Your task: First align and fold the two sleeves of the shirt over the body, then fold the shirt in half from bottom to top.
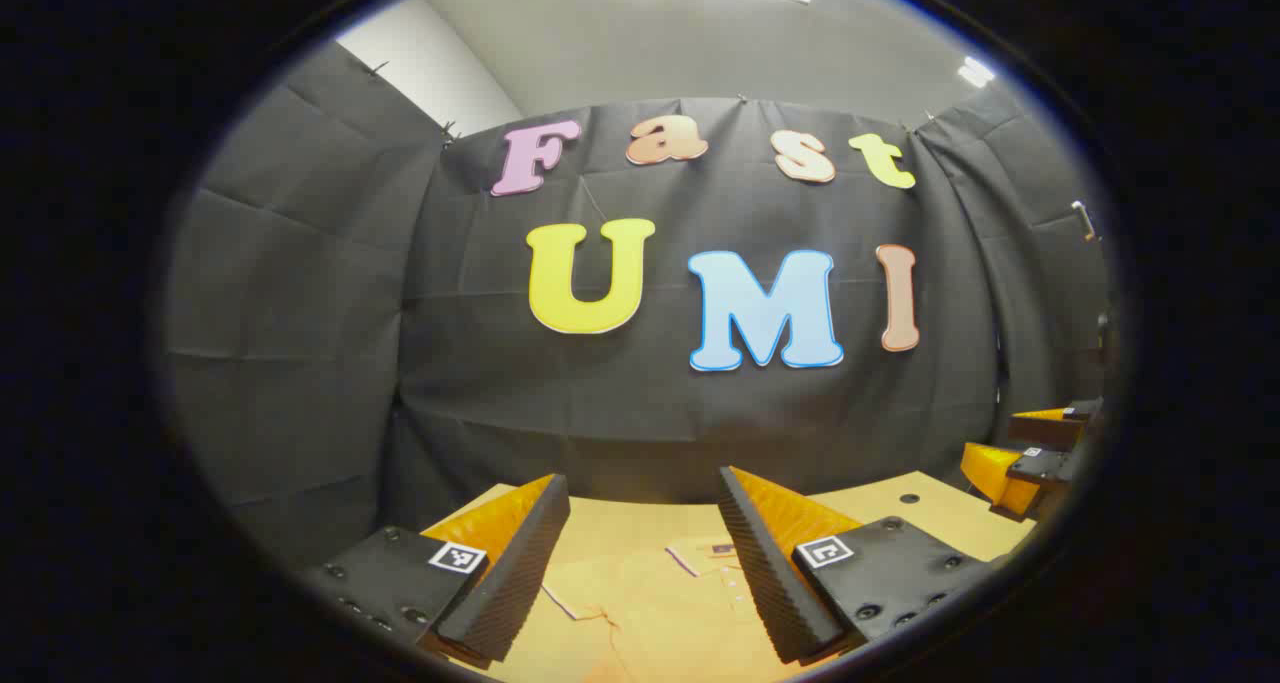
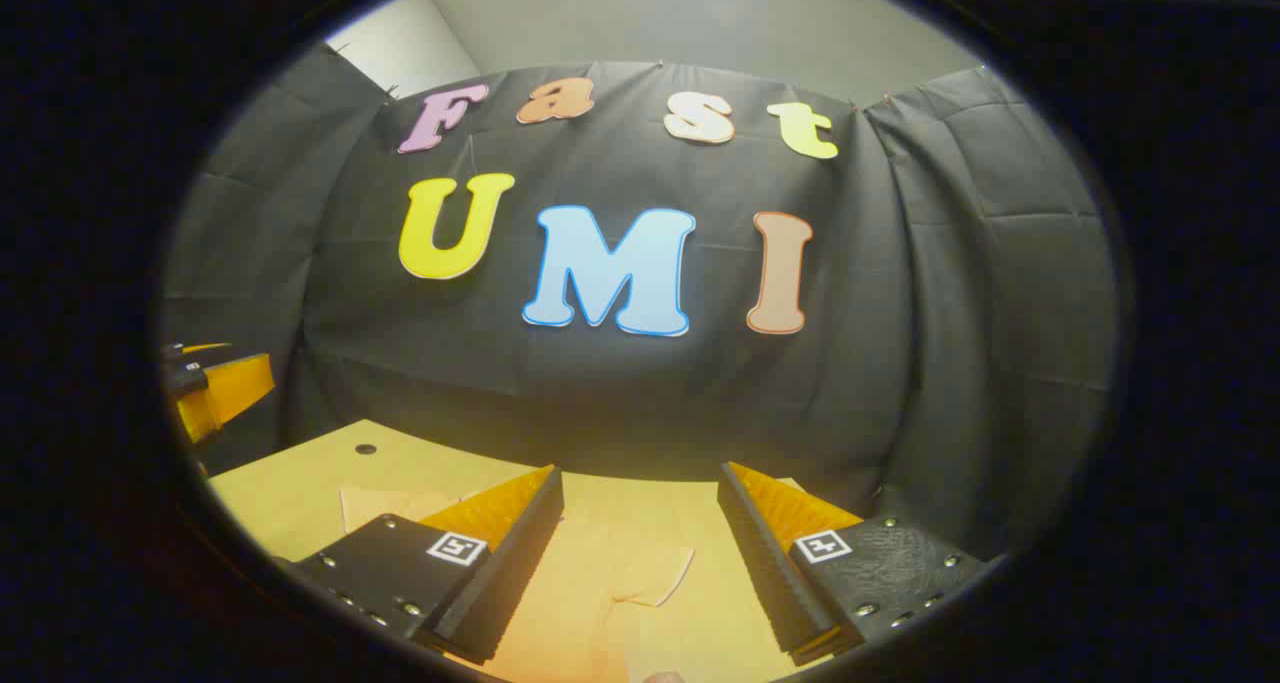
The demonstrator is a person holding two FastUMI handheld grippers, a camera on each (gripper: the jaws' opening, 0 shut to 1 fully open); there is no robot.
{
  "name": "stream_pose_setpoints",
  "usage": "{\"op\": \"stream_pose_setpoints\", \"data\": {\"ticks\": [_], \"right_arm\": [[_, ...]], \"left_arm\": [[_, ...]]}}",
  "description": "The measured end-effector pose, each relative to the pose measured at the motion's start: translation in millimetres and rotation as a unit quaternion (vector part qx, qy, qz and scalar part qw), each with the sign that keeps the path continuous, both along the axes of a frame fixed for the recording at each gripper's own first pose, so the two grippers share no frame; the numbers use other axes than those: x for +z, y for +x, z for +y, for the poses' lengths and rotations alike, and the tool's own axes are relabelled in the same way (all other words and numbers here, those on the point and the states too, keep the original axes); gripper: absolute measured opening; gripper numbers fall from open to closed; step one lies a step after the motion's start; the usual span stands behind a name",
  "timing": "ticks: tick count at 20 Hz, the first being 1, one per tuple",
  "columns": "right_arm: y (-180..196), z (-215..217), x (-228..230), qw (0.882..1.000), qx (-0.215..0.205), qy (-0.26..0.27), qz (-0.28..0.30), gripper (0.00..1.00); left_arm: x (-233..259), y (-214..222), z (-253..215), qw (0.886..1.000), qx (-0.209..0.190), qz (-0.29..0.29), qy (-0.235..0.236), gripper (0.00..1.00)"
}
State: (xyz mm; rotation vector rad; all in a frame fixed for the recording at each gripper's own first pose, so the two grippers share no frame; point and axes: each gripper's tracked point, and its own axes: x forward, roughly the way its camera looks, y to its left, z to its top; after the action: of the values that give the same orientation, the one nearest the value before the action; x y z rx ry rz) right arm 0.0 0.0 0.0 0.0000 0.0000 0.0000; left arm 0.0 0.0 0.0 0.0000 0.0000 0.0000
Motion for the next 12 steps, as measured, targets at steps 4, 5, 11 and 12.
{"op": "stream_pose_setpoints", "data": {"ticks": [4,5,11,12], "right_arm": [[18.2,-7.6,-9.6,1.000,-0.008,0.010,0.018,0.96],[23.0,-9.0,-12.3,1.000,-0.009,0.013,0.022,0.96],[49.4,-11.6,-25.9,0.999,-0.015,-0.004,0.035,0.96],[54.1,-11.6,-27.9,0.999,-0.016,-0.009,0.037,0.96]], "left_arm": [[-4.7,14.1,-6.6,1.000,-0.007,0.008,0.007,0.97],[-5.6,19.2,-7.9,1.000,-0.010,0.009,0.008,0.96],[-10.6,47.8,-16.8,1.000,-0.020,0.015,0.012,0.97],[-12.4,51.3,-18.7,1.000,-0.024,0.016,0.012,0.97]]}}
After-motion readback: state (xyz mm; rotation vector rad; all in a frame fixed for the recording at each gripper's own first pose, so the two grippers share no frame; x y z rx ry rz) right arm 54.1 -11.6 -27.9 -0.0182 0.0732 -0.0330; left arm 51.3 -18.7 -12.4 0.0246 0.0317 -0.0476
